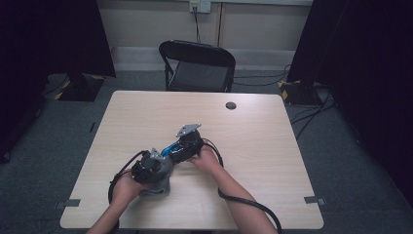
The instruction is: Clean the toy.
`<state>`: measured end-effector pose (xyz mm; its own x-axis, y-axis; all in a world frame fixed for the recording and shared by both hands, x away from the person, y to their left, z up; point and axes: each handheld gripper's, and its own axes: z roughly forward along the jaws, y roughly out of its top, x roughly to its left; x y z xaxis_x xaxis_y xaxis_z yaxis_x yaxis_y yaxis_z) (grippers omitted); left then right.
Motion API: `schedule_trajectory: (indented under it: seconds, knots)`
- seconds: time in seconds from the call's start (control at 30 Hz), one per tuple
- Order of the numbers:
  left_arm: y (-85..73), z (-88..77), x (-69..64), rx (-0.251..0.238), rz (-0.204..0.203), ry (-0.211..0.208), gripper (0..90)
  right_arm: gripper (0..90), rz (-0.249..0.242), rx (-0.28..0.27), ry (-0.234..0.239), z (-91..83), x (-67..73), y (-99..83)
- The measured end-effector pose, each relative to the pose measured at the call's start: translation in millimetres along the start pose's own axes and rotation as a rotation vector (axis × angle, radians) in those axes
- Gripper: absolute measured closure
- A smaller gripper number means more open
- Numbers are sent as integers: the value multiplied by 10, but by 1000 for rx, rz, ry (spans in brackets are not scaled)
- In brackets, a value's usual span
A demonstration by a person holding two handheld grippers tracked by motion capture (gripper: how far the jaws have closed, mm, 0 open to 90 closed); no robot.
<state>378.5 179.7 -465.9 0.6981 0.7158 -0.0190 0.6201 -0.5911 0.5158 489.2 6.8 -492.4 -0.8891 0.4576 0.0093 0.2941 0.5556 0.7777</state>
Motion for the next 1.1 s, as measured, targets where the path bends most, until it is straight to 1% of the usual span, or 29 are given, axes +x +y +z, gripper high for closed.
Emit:
schedule_trajectory:
  seconds: [0.13,0.2,0.27,0.4,0.47,0.57,0.67,0.73,0.77,0.83,0.87,0.97,1.03,1.07,1.1]
  knots:
    - [10,1,-13,2,7,4,754,45,0,-6,1,1,-2,-6]
    - [14,1,-23,1,3,0,753,45,0,-4,1,0,-1,-4]
    - [19,1,-31,0,10,-2,753,46,-1,-3,2,-1,-3,-3]
    - [29,2,-54,-3,8,-9,753,46,-1,-4,2,0,-3,-4]
    - [34,1,-66,-6,2,-20,753,45,-1,-5,2,0,-4,-5]
    - [46,-2,-86,-5,8,-45,754,45,0,-5,3,0,-5,-5]
    - [68,-4,-139,-17,26,-83,754,45,1,-2,4,-1,-5,-1]
    - [93,-6,-192,-24,47,-94,753,45,1,-3,5,-1,-5,-3]
    - [106,-8,-211,-28,56,-87,753,46,2,-6,3,0,-5,-5]
    - [123,-14,-231,-32,71,-95,751,46,2,-8,3,0,-5,-7]
    - [128,-29,-231,-36,78,-98,751,46,2,-9,3,1,-5,-8]
    - [129,-76,-196,-50,63,-107,750,46,2,-9,5,0,-8,-8]
    - [119,-123,-149,-62,52,-98,751,46,4,-11,5,0,-7,-11]
    - [110,-150,-114,-72,42,-102,751,46,4,-9,6,-2,-8,-10]
    - [105,-168,-93,-75,41,-95,750,46,3,-10,6,-1,-9,-9]
